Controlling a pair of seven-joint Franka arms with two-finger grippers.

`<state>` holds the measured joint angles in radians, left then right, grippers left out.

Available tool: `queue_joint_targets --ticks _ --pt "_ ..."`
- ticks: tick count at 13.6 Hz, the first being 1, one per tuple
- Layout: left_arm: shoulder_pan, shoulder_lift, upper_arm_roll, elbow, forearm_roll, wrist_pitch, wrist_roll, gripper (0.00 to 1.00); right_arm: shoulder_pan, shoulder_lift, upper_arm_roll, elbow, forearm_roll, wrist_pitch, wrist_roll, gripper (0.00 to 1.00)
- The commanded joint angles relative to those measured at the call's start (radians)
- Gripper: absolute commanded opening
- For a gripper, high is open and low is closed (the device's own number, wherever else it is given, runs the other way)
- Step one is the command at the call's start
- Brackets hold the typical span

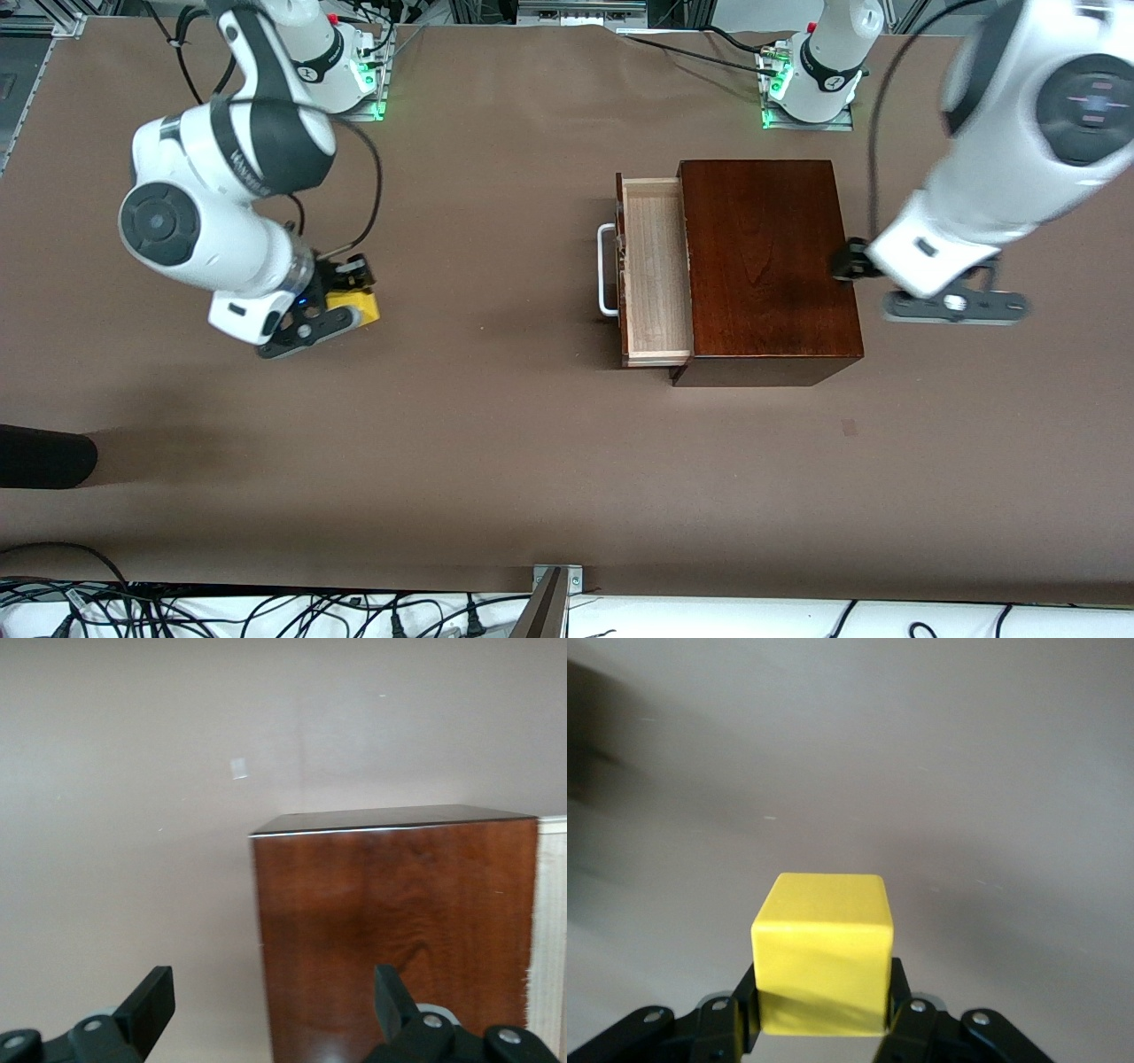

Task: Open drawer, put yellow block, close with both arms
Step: 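Carry the yellow cube with the right gripper over the open drawer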

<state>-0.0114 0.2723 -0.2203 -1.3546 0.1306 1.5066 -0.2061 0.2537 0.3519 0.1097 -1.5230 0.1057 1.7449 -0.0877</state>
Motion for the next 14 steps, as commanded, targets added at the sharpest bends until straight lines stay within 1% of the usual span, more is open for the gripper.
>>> queue_joint_targets --ticks 1,2,4,6,7,8,10,12,14 --pt "0.062 -0.114 0.04 -0.056 -0.103 -0.006 0.115 1.0 0.048 0.025 0.059 0.089 0.034 -0.033 -0.004 0.0" --pt "0.051 -0.149 0.089 -0.092 -0.112 0.006 0.169 1.0 0.096 0.036 0.067 0.11 0.028 -0.027 -0.01 0.0" --pt "0.034 -0.234 0.159 -0.196 -0.115 0.062 0.24 1.0 0.197 0.091 0.067 0.206 0.005 -0.027 -0.012 0.0" --pt "0.027 -0.312 0.179 -0.299 -0.105 0.203 0.226 1.0 0.293 0.143 0.067 0.289 -0.03 -0.025 -0.012 0.0" --pt "0.022 -0.315 0.186 -0.307 -0.101 0.223 0.231 1.0 0.342 0.172 0.065 0.332 -0.062 -0.025 -0.015 0.0" --pt "0.018 -0.312 0.194 -0.308 -0.1 0.218 0.226 1.0 0.379 0.202 0.067 0.372 -0.095 -0.025 -0.024 0.0" --pt "0.031 -0.298 0.194 -0.293 -0.112 0.173 0.228 1.0 0.456 0.252 0.065 0.435 -0.165 -0.015 -0.094 0.0" --pt "0.034 -0.301 0.194 -0.293 -0.114 0.165 0.237 1.0 0.519 0.298 0.064 0.47 -0.22 0.005 -0.136 0.0" --pt "0.039 -0.301 0.194 -0.293 -0.114 0.146 0.246 1.0 0.573 0.334 0.064 0.483 -0.276 0.05 -0.159 0.0"
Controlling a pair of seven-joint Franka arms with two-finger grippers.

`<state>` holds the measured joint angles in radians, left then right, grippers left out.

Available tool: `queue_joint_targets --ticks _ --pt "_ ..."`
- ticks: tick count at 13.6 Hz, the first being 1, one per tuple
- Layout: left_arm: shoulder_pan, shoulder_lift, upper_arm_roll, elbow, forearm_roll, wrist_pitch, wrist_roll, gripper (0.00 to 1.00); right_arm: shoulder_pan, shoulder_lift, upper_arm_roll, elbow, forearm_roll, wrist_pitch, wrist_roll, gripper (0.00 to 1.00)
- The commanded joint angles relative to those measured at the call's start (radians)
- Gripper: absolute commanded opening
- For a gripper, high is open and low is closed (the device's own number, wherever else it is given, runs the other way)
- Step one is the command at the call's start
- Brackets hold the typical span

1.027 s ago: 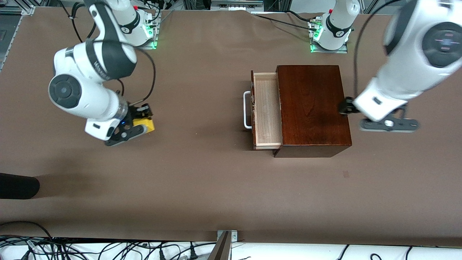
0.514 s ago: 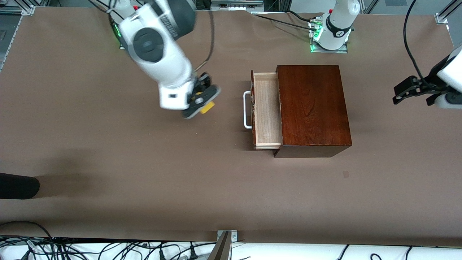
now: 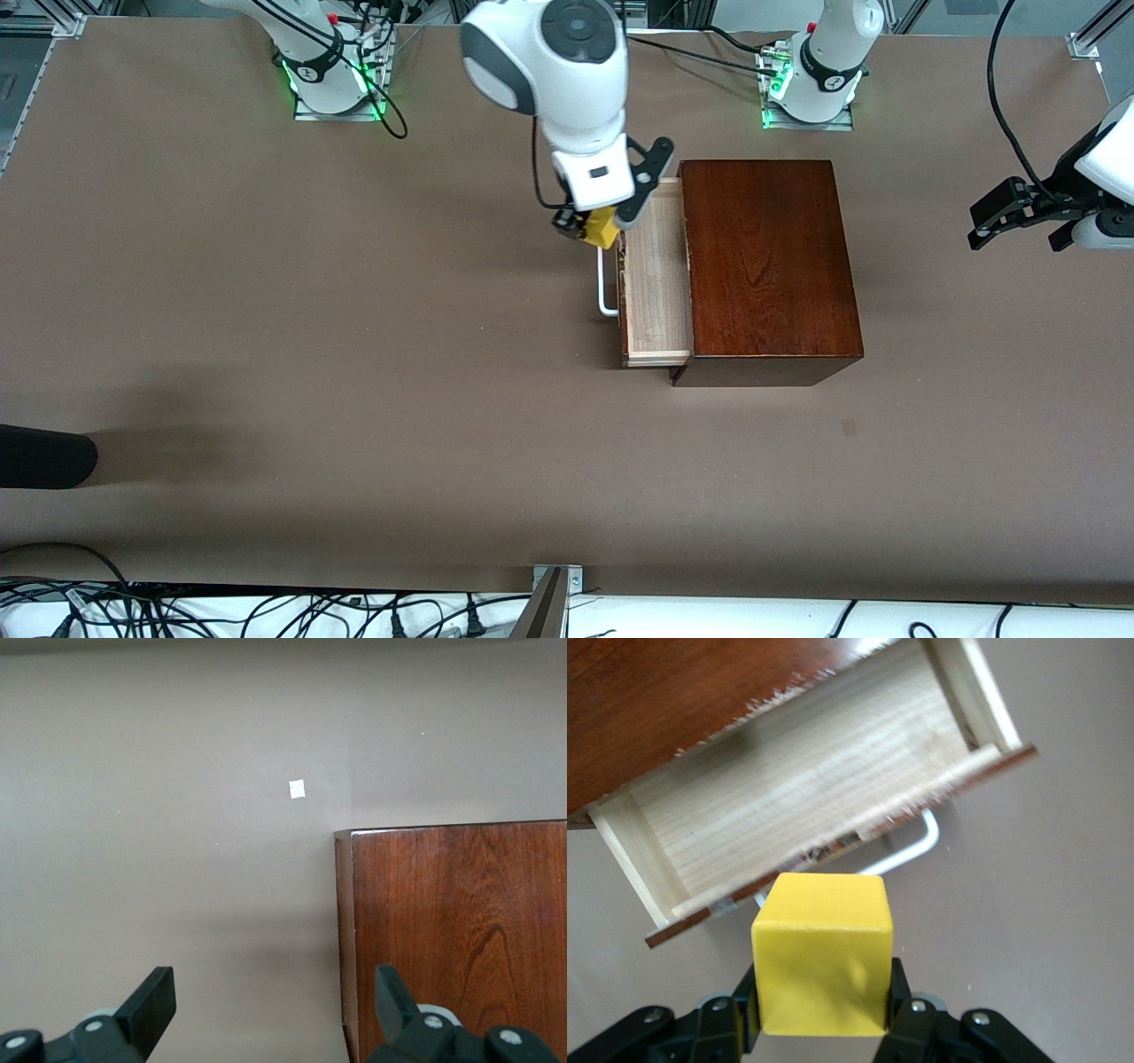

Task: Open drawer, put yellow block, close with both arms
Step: 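Carry the yellow cube with the right gripper over the open drawer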

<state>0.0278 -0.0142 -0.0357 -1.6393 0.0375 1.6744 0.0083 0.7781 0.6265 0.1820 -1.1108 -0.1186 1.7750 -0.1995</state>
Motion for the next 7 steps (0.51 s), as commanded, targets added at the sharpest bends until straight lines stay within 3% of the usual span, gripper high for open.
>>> queue_joint_targets --ticks 1,7 --pt "0.0 -0.015 0.01 -0.01 -0.021 -0.028 0.033 1.0 0.071 0.076 -0.009 0.071 -0.061 0.055 -0.067 0.0" --pt "-0.002 -0.009 0.008 -0.001 -0.01 -0.03 0.032 1.0 0.151 0.162 -0.018 0.109 -0.148 0.136 -0.119 0.0"
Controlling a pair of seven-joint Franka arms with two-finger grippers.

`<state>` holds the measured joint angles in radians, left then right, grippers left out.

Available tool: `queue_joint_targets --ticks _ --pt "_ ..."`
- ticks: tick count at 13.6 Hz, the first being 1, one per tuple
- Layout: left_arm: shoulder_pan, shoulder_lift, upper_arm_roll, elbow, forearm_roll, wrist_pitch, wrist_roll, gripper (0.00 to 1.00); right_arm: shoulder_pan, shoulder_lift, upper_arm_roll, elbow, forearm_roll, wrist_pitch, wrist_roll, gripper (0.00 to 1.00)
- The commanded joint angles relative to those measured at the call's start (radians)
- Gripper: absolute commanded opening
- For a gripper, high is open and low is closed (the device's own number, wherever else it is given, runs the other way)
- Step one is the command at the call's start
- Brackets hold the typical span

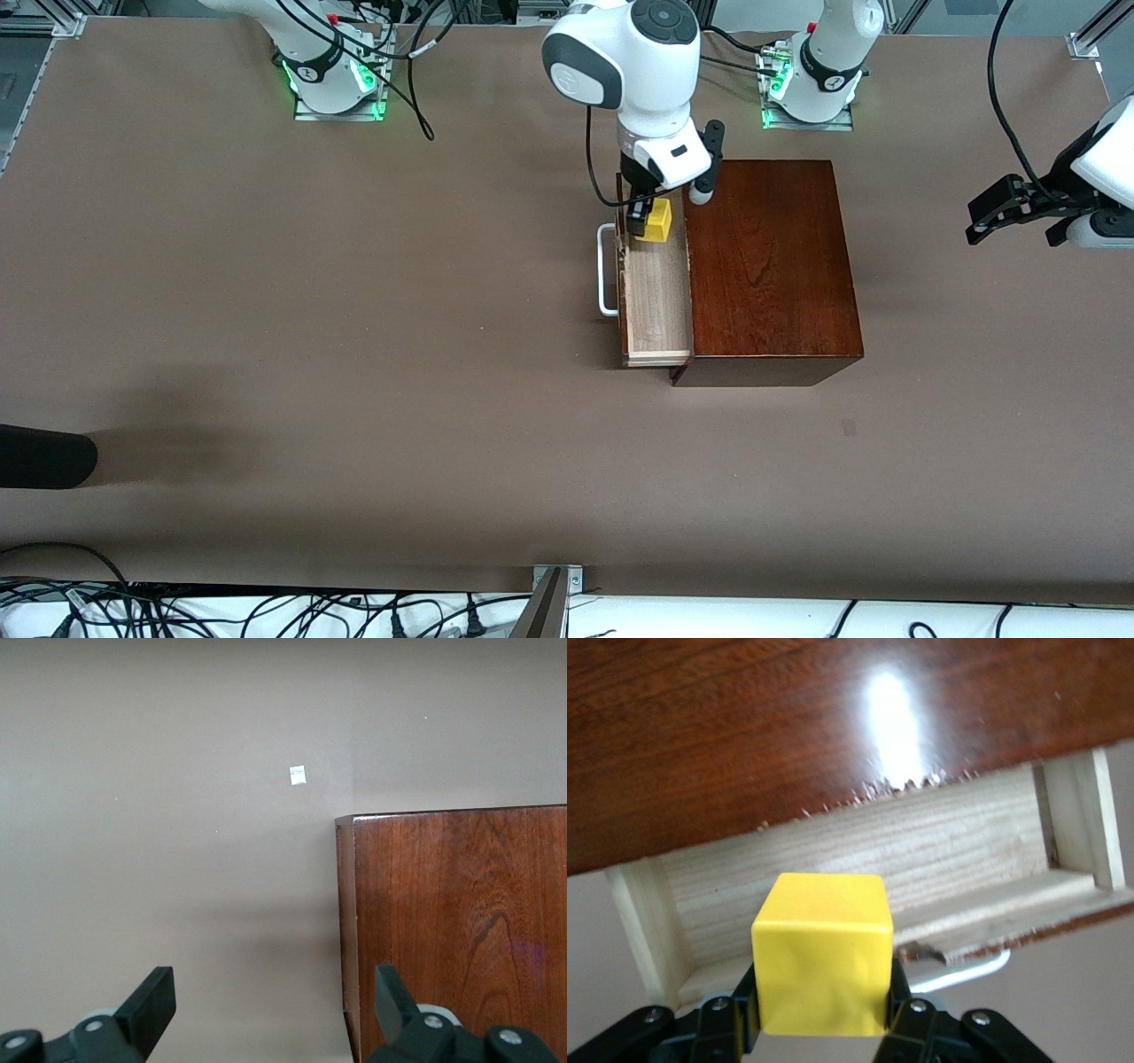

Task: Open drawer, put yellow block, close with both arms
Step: 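Carry the yellow cube with the right gripper over the open drawer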

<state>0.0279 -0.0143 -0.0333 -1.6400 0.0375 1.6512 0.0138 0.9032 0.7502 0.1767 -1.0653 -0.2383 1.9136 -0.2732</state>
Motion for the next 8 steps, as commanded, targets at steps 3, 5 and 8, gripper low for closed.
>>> queue_joint_targets --ticks 3,5,8 --pt "-0.003 -0.007 0.001 0.0 -0.008 -0.007 0.025 1.0 0.033 0.058 -0.011 0.064 -0.065 -0.002 -0.119 0.0" --pt "-0.003 -0.006 -0.002 0.002 -0.005 -0.005 0.023 1.0 0.033 0.06 -0.013 0.062 -0.067 -0.004 -0.184 0.0" --pt "-0.003 -0.006 0.0 0.011 -0.005 -0.007 0.023 1.0 0.03 0.087 -0.019 0.061 -0.079 0.019 -0.277 0.0"
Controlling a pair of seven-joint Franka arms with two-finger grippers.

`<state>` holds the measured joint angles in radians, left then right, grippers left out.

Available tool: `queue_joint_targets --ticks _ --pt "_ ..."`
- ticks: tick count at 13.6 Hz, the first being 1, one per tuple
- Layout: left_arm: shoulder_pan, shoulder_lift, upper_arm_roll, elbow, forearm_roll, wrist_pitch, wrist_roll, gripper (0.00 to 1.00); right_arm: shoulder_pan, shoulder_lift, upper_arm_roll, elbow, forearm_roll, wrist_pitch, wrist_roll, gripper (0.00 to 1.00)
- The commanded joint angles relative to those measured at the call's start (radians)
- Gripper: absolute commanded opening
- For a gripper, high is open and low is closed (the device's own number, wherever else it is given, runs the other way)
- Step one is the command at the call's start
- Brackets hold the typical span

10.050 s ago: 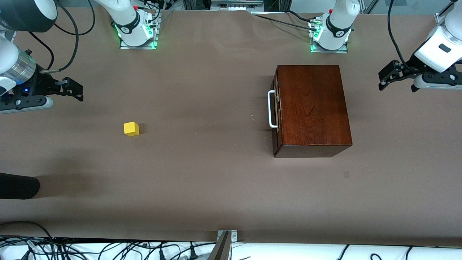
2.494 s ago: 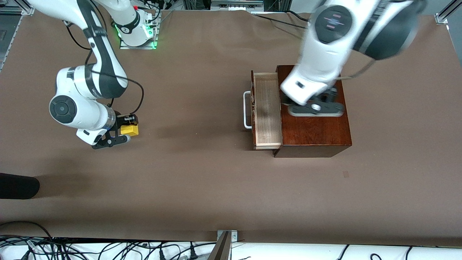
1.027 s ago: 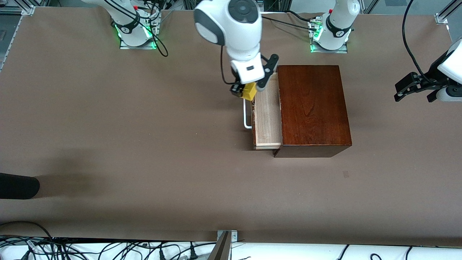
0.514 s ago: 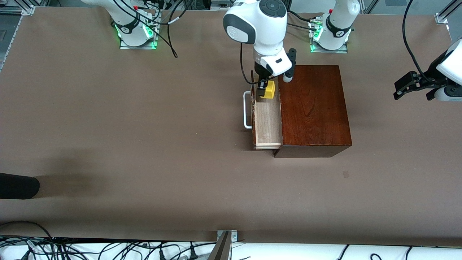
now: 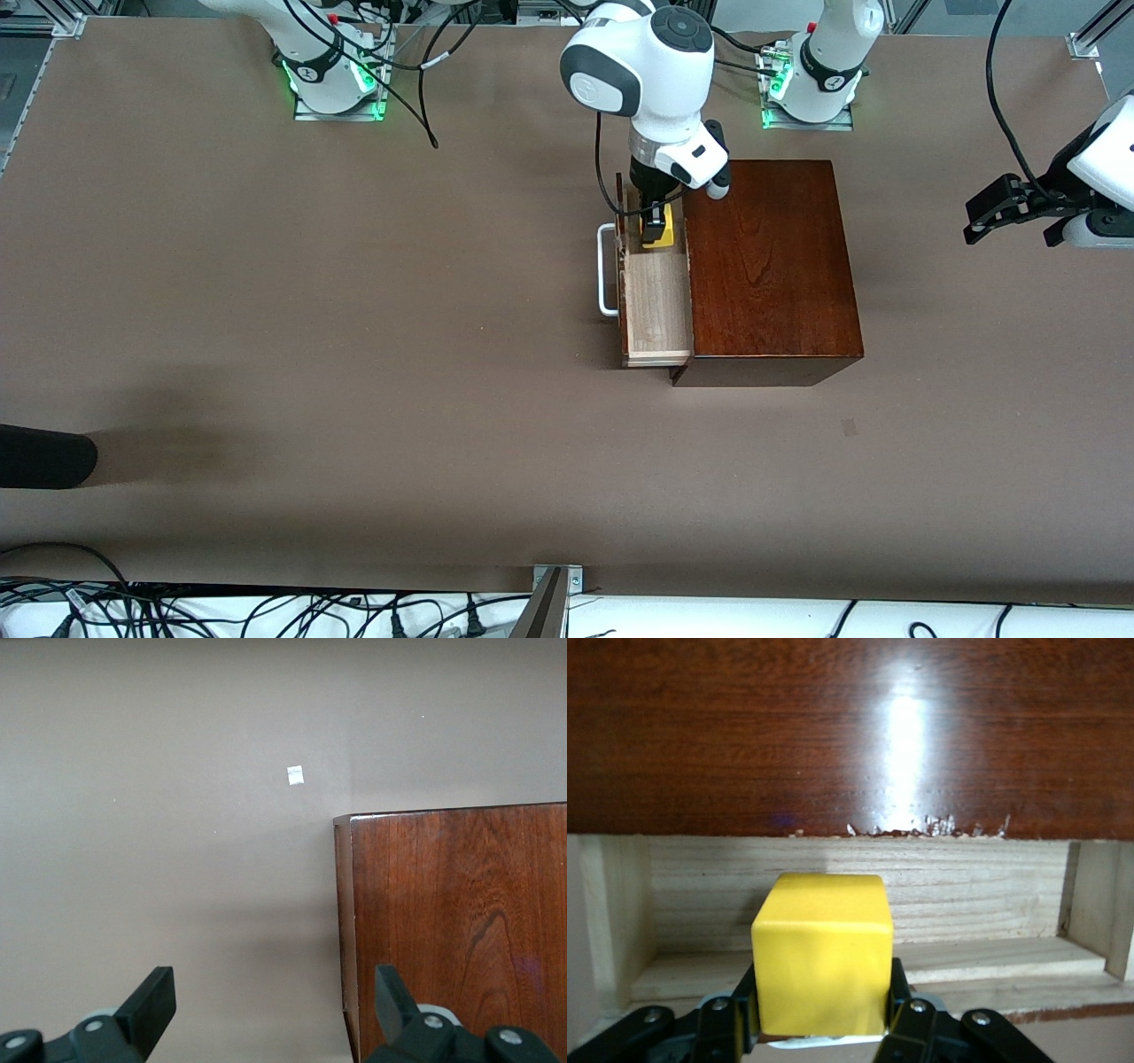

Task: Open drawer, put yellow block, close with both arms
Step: 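Lower the cube into the drawer and open the right gripper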

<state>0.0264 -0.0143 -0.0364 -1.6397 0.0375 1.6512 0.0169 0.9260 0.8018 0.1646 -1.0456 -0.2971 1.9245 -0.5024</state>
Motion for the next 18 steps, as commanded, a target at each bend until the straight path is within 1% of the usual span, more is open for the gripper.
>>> queue_joint_targets --ticks 1,8,11,17,18 --pt "-0.002 -0.004 0.003 0.011 -0.005 -0.007 0.018 1.0 0.007 0.043 -0.008 0.041 -0.022 0.014 -0.056 0.0" --pt "-0.002 0.002 0.001 0.012 -0.005 -0.007 0.021 1.0 -0.001 0.074 -0.011 0.035 -0.023 0.022 -0.096 0.0" --pt "-0.002 0.002 0.0 0.012 -0.005 -0.008 0.021 1.0 -0.003 0.079 -0.028 0.035 -0.022 0.015 -0.116 0.0" --pt "-0.002 0.002 0.001 0.012 -0.007 -0.01 0.012 1.0 -0.001 0.094 -0.028 0.026 -0.02 0.025 -0.099 0.0" --pt "-0.002 0.002 0.001 0.012 -0.005 -0.01 0.012 1.0 -0.001 0.094 -0.028 0.027 -0.019 0.027 -0.088 0.02"
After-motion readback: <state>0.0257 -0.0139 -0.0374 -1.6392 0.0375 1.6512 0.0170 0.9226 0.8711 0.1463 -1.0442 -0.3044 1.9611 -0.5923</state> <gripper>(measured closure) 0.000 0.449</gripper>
